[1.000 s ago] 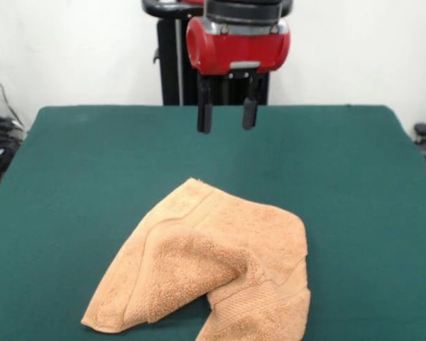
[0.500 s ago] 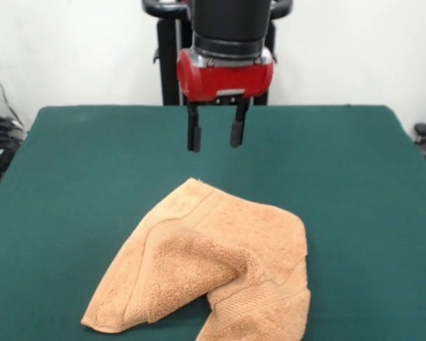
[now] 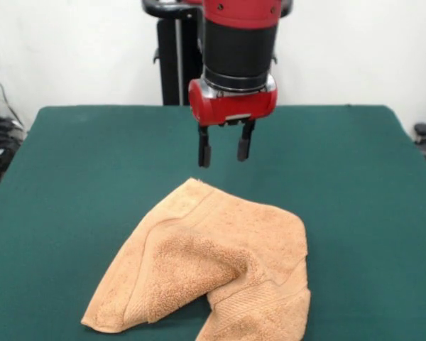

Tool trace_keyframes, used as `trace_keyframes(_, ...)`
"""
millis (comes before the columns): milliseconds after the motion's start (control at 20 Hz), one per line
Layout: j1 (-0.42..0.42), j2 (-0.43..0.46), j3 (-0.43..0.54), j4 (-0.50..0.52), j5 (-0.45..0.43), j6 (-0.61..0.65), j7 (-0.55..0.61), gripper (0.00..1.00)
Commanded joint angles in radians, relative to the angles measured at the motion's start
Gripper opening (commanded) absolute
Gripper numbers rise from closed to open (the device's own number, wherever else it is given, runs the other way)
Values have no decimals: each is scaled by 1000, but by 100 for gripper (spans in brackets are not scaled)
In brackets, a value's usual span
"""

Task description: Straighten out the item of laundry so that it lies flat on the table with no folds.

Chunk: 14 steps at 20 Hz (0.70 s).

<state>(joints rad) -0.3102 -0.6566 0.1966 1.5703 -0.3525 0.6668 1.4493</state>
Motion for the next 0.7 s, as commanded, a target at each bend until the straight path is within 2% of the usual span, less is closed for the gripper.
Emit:
trace_keyframes(50,61,43,-25,1,60,36,244,100)
trace_keyframes(450,67,36,-46,-3,84,-5,229,100)
trace_keyframes(700,17,66,-3,-6,95,-34,164,100)
